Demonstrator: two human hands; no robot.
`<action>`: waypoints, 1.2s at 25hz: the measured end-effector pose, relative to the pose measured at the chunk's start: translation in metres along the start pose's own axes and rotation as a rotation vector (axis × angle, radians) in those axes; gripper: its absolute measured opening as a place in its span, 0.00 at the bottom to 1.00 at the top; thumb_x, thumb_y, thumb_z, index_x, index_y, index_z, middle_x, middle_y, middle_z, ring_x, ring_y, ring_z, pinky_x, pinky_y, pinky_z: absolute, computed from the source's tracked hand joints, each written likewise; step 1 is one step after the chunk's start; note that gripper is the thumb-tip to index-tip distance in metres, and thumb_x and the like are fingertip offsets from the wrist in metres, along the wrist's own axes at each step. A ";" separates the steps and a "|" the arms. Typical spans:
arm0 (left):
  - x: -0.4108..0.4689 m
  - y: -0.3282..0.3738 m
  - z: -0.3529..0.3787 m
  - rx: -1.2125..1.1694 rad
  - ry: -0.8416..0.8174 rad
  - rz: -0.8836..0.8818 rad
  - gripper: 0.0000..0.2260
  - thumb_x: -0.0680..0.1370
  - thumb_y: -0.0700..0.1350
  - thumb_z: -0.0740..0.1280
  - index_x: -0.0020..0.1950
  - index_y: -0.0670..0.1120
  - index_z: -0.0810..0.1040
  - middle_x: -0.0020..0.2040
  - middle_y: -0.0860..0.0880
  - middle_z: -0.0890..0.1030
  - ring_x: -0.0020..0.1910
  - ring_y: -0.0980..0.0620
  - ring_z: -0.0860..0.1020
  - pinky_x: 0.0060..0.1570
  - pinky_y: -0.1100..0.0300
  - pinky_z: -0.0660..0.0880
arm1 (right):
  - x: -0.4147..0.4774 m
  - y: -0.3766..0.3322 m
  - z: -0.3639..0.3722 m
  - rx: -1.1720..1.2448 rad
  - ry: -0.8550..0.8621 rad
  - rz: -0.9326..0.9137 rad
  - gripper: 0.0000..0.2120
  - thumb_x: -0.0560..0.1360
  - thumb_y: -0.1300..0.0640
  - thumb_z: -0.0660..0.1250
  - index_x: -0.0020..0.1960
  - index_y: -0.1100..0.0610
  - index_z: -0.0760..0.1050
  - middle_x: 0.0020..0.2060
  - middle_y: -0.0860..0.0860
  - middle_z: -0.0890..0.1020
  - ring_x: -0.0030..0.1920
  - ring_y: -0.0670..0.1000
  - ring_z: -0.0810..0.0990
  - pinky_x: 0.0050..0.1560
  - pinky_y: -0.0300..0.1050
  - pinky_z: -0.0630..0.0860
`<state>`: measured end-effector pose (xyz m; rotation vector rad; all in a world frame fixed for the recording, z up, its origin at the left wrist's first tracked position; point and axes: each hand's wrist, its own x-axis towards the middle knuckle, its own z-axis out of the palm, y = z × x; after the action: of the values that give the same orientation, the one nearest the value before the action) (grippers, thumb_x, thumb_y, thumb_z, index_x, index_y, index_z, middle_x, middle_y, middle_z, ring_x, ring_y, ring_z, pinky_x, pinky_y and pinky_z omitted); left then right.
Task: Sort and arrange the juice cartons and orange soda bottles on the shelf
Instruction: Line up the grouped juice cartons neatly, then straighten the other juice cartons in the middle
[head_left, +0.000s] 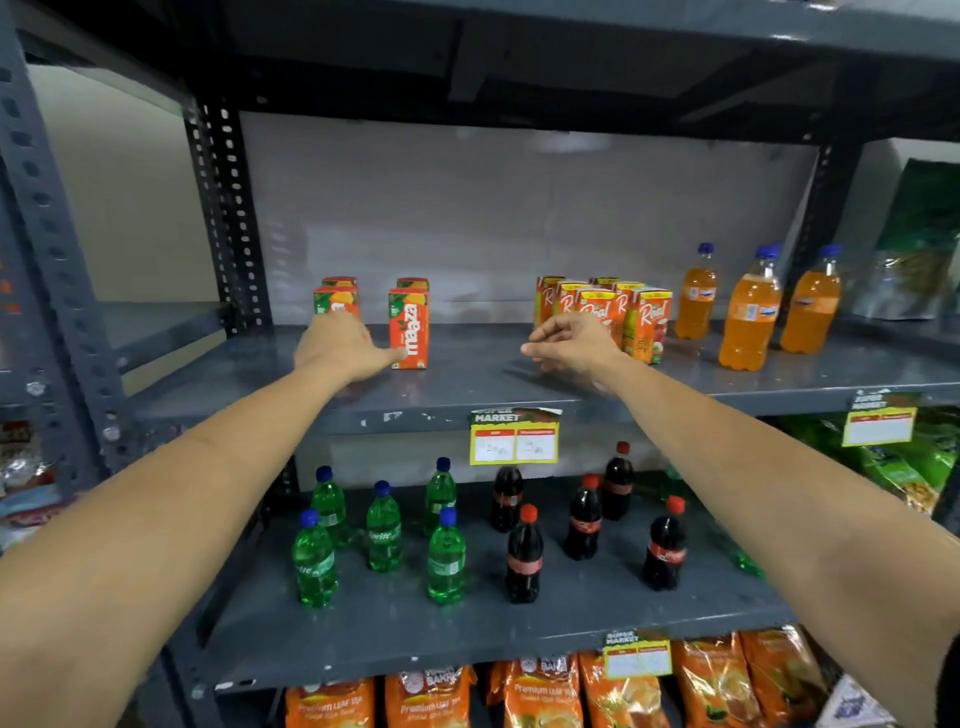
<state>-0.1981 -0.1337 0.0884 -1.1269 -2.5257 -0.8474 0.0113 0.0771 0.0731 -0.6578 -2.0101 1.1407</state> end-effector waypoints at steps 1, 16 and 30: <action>-0.007 0.020 0.009 -0.079 0.022 0.027 0.23 0.68 0.62 0.72 0.28 0.42 0.77 0.30 0.46 0.80 0.37 0.47 0.80 0.41 0.53 0.78 | -0.004 0.004 -0.015 -0.015 0.012 -0.004 0.13 0.67 0.62 0.78 0.48 0.65 0.79 0.34 0.55 0.82 0.36 0.51 0.83 0.40 0.46 0.83; 0.011 0.193 0.134 -0.644 -0.156 -0.014 0.32 0.65 0.51 0.79 0.64 0.41 0.72 0.61 0.43 0.79 0.58 0.48 0.78 0.59 0.53 0.74 | 0.026 0.072 -0.170 -0.124 0.138 0.006 0.27 0.68 0.53 0.77 0.61 0.56 0.70 0.53 0.50 0.77 0.55 0.50 0.76 0.55 0.46 0.76; 0.006 0.216 0.143 -0.670 -0.154 0.009 0.26 0.68 0.45 0.77 0.63 0.40 0.74 0.60 0.42 0.80 0.58 0.47 0.79 0.60 0.48 0.75 | 0.035 0.088 -0.166 0.059 -0.050 0.015 0.20 0.72 0.62 0.72 0.63 0.60 0.73 0.58 0.57 0.80 0.60 0.55 0.79 0.59 0.53 0.79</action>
<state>-0.0404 0.0706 0.0652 -1.4203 -2.4012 -1.7441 0.1278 0.2279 0.0654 -0.6210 -2.0083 1.2312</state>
